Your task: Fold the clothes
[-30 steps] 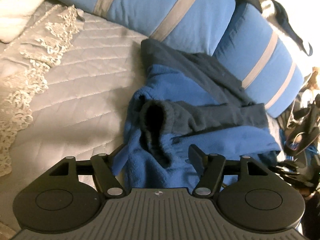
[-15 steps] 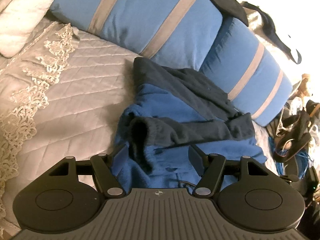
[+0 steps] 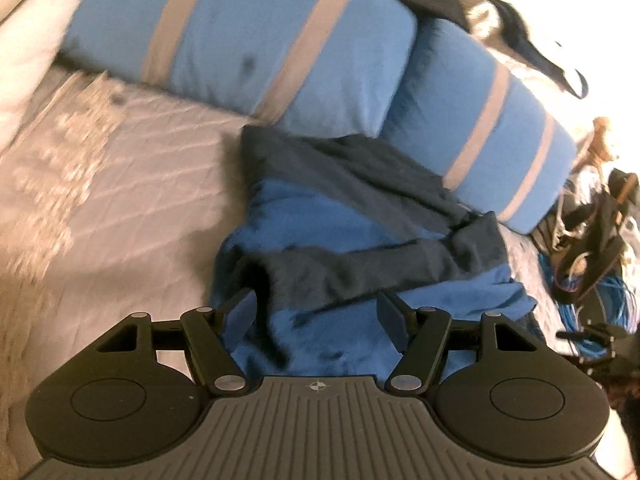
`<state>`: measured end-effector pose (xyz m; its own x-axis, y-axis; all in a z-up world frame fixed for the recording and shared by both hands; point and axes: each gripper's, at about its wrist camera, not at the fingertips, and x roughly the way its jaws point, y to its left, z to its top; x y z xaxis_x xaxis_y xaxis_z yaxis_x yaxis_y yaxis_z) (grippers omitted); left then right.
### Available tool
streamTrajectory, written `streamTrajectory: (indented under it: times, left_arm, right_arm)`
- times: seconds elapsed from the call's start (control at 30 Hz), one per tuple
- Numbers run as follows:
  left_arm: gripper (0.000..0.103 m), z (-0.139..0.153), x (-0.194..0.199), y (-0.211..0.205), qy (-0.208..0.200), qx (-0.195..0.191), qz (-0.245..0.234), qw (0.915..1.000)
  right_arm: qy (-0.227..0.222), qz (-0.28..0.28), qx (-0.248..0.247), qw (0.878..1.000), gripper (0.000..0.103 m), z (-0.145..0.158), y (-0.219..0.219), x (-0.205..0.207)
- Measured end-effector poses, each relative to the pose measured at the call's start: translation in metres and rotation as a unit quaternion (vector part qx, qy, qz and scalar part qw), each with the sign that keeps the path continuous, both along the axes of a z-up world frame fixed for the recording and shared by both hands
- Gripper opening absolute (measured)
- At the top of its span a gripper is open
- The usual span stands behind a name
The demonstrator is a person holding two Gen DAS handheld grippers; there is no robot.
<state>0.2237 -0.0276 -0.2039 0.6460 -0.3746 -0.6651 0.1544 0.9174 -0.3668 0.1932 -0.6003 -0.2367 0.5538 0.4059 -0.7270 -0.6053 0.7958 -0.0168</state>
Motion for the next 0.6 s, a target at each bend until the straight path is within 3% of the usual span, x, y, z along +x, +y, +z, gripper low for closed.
streamTrajectory:
  times: [0.07, 0.2, 0.3, 0.6]
  left_arm:
    - [0.066, 0.008, 0.015, -0.016, -0.01, 0.005, -0.022, 0.9997]
    - [0.066, 0.018, 0.051, -0.056, -0.019, 0.008, -0.066, 0.9976]
    - [0.066, 0.016, 0.076, -0.085, -0.015, 0.009, -0.092, 0.9956]
    - [0.065, -0.033, 0.137, -0.158, 0.024, 0.037, -0.17, 0.9844]
  right_arm:
    - [-0.004, -0.03, 0.022, 0.999, 0.071, 0.008, -0.013, 0.008]
    - [0.004, -0.113, 0.083, 0.99, 0.071, 0.013, -0.043, 0.035]
    - [0.027, -0.15, 0.122, 0.981, 0.07, 0.001, -0.055, 0.053]
    - [0.095, -0.232, 0.216, 0.944, 0.066, -0.043, -0.08, 0.1]
